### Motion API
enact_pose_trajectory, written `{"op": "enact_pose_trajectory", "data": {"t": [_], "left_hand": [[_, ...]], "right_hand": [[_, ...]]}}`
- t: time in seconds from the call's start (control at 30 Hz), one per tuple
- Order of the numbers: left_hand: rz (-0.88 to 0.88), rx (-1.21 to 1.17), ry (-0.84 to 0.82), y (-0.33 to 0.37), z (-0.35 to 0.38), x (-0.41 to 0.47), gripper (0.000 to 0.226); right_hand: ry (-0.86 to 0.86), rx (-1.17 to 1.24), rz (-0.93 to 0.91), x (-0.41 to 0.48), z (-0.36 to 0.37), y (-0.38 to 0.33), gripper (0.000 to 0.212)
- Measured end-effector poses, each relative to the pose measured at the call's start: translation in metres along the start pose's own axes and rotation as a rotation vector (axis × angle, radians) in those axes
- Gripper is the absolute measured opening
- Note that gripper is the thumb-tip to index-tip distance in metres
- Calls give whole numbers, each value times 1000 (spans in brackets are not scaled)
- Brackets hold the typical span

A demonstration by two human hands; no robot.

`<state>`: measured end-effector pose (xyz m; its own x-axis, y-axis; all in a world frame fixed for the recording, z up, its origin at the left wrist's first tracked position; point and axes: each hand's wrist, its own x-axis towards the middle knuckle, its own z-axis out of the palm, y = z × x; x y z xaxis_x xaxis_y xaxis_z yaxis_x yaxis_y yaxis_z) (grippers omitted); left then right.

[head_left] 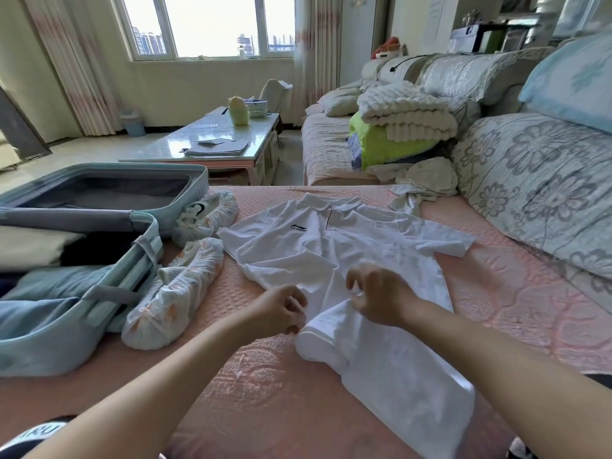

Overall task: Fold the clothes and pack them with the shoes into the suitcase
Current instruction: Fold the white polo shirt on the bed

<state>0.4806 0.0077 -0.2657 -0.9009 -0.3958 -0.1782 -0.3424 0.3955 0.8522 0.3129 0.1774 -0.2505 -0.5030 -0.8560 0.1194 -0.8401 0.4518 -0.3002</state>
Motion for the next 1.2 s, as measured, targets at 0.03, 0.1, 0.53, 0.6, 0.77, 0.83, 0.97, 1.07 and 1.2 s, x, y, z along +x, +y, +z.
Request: {"op": "enact_pose_trajectory", "data": {"t": [0.03, 0.1, 0.53, 0.6, 0.77, 0.83, 0.97, 1.07, 1.2], "left_hand": [[30, 79, -56, -2, 0, -1, 25], [83, 154, -141, -4, 0, 0, 34], [237, 299, -94, 40, 40, 46, 56], [231, 372, -168, 49, 54, 50, 73], [335, 743, 109, 53, 68, 75, 21], [283, 644, 230, 54, 66, 80, 14], [235, 460, 425, 56, 31, 70, 30], [207, 175, 575, 61, -6, 55, 33], [122, -323, 300, 76, -48, 13, 20]], "right_hand": [[-94, 100, -40, -7, -2, -13, 23], [-340, 150, -64, -21, -1, -34, 54], [-60, 247, 596, 0, -21, 62, 23], [-85, 175, 606, 0, -20, 65, 20], [-59, 348, 559, 3, -18, 60, 16], [-9, 459, 530, 3, -21, 56, 20], [51, 467, 468, 5, -32, 50, 24], [82, 495, 412, 5, -35, 47, 18], [-20, 682, 246, 2, -41, 35, 16]]}}
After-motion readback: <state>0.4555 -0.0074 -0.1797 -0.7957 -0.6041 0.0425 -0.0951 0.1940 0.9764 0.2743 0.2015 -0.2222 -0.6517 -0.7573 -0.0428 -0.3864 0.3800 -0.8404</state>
